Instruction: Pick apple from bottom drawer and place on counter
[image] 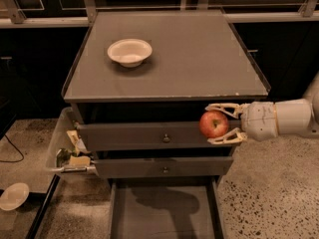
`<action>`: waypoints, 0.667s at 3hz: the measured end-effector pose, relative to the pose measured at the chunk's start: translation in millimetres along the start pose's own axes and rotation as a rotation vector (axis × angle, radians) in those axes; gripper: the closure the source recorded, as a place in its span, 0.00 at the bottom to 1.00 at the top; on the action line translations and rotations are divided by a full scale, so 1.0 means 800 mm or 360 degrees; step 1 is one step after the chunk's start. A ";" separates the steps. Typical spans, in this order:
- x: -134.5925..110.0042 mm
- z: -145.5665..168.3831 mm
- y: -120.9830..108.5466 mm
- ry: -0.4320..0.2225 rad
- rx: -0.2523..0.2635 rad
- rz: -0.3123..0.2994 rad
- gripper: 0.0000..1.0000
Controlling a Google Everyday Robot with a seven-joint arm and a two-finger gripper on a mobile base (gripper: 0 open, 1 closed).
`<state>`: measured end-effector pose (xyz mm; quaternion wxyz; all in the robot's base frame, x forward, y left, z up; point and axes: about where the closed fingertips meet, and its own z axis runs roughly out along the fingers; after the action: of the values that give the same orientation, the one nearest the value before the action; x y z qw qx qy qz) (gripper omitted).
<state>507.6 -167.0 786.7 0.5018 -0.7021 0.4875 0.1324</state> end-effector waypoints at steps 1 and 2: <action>-0.046 0.003 -0.032 -0.0013 -0.0028 -0.0127 1.00; -0.092 0.005 -0.083 -0.0025 -0.0046 -0.0233 1.00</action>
Offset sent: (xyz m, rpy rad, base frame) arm 0.0455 0.0704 0.1544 -0.0670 -0.1805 0.1401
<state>527.1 -121.5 873.2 0.5039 -0.7419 0.4290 0.1079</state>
